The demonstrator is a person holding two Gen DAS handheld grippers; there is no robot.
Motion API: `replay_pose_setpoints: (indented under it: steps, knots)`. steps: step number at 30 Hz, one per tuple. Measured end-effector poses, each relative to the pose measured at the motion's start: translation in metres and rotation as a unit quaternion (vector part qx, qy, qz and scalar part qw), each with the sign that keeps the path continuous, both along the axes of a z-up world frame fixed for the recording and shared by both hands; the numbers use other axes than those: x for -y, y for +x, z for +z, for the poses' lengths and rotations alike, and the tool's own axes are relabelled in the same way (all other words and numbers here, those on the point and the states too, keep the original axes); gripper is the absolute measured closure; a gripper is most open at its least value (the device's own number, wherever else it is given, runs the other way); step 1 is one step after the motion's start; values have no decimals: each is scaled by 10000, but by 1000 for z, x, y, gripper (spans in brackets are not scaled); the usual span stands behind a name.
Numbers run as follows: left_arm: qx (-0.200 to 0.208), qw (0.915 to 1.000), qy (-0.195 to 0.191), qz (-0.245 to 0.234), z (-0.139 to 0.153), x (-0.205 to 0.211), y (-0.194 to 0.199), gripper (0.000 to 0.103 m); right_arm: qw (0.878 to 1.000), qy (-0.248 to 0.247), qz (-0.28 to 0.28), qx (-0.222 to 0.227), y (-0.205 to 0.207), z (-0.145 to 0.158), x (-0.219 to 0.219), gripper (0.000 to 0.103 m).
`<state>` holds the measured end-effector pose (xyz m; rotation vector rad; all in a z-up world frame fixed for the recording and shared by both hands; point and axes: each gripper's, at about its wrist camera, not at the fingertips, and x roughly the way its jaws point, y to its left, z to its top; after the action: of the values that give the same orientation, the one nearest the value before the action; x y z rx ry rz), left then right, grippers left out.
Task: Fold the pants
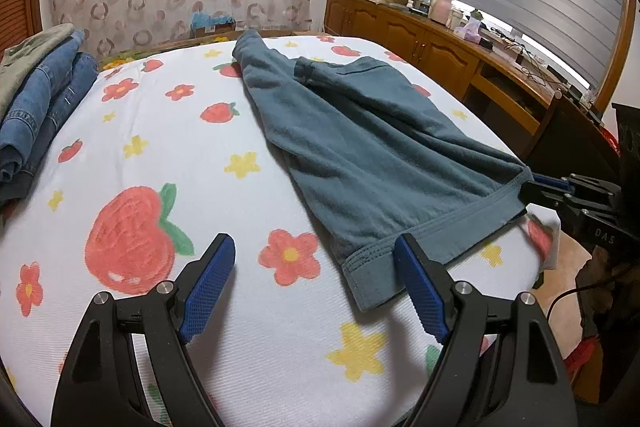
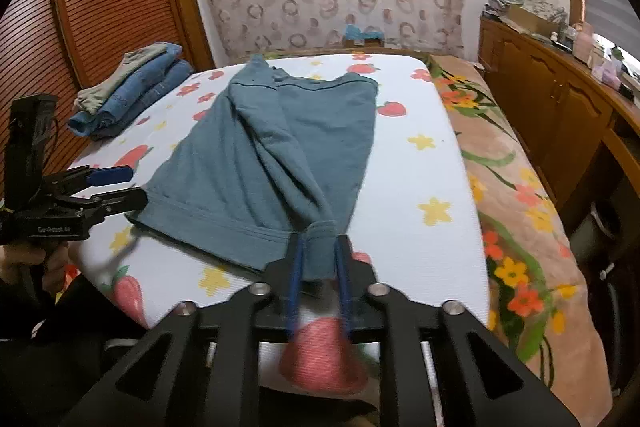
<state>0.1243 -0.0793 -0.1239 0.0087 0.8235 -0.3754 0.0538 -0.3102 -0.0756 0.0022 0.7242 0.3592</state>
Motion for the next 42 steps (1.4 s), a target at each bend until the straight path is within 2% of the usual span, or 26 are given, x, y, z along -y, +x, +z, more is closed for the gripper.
replay_pose_setpoints:
  steps: [3, 12, 20, 30, 42]
  knots:
    - [49, 10000, -17, 30, 0, -1, -1, 21, 10000, 0, -23, -1, 1, 2, 3, 70]
    - [280, 9993, -150, 196, 15, -17, -4, 21, 9994, -50, 53, 344, 0, 20, -2, 63]
    - [475, 9984, -198, 250, 28, -27, -8, 21, 9978, -154, 394, 507, 20, 29, -29, 62]
    - [705, 9966, -218, 359, 41, -42, -5, 21, 9963, -183, 717, 438, 57, 30, -51, 62]
    - [860, 9947, -218, 511, 48, -59, -2, 21, 9919, -502, 1158, 122, 106, 33, -84, 62]
